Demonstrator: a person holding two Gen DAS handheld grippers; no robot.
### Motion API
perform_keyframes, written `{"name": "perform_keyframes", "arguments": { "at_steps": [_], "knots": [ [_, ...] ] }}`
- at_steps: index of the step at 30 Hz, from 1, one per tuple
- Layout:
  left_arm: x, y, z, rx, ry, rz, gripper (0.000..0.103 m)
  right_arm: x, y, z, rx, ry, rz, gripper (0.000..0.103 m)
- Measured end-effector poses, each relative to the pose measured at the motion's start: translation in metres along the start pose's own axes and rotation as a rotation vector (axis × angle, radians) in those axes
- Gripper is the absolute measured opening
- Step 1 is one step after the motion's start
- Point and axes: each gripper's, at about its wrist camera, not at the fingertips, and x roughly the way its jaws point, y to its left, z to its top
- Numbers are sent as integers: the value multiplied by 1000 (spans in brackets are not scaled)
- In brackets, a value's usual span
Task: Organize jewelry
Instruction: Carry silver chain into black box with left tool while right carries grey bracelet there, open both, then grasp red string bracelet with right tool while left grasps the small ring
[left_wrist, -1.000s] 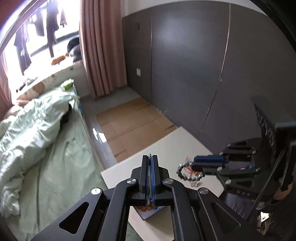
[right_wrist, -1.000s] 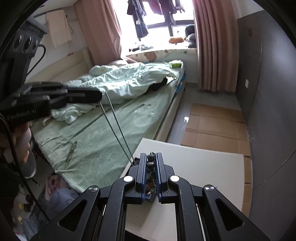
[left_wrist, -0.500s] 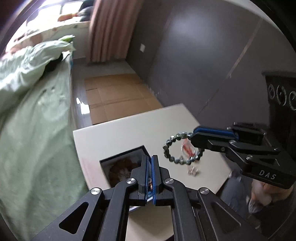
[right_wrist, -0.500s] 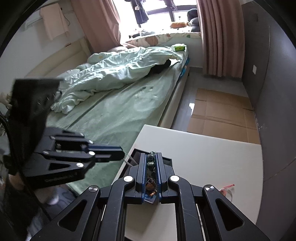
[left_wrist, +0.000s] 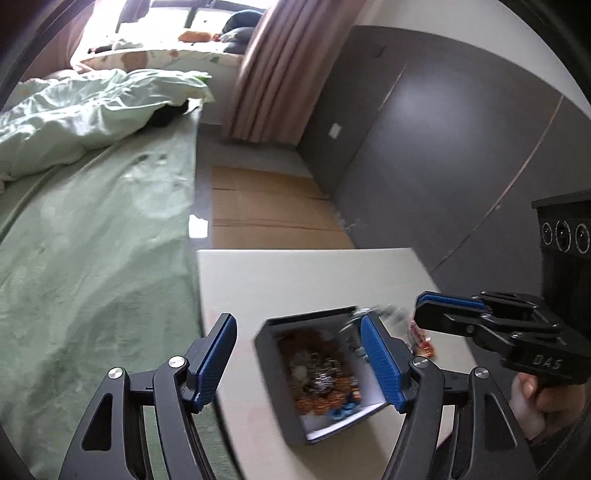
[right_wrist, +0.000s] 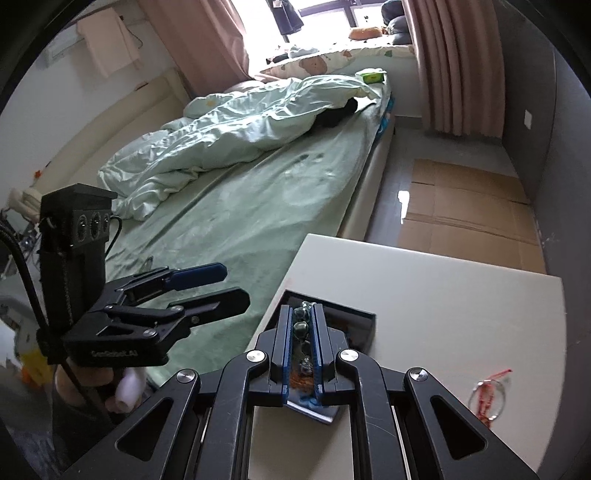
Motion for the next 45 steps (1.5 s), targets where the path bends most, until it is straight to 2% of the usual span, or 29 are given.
{"name": "perform_keyframes", "arguments": {
  "at_steps": [1, 2, 4, 5, 17, 27, 29, 30, 34, 36, 42, 45],
  "knots": [
    [1, 2, -1, 8, 1, 1, 71, 4, -3, 0, 15, 10, 14, 16],
    [2, 1, -1, 16, 3, -1, 73, 6, -6, -1, 32, 16, 25, 31],
    [4, -1, -4, 28, 4, 1, 82, 3, -17, -3, 72, 1, 22, 47],
    [5, -5, -5, 38, 2, 1, 82, -1, -25, -6, 88, -13, 14, 47],
    [24, -62, -10, 153, 32, -56, 82, -58, -102, -53, 238, -44, -102, 48],
    [60, -110, -17, 245, 115, -80, 82, -52, -146, -97, 344, -3, -146, 47],
    [65, -117, -16, 272, 135, -80, 79, -44, -150, -103, 353, 12, -146, 47],
    [67, -119, -16, 280, 145, -82, 74, -40, -153, -107, 359, 21, -142, 47],
    [81, -118, -15, 264, 206, -82, 56, -20, -161, -113, 374, 51, -129, 40],
    [87, -117, -16, 259, 232, -73, 51, -10, -164, -111, 370, 63, -134, 35],
    [98, -127, -15, 282, 268, -55, 50, 9, -170, -101, 353, 89, -154, 28],
    [107, -135, -12, 296, 286, -48, 50, 21, -172, -102, 340, 130, -174, 15]
  ]
}}
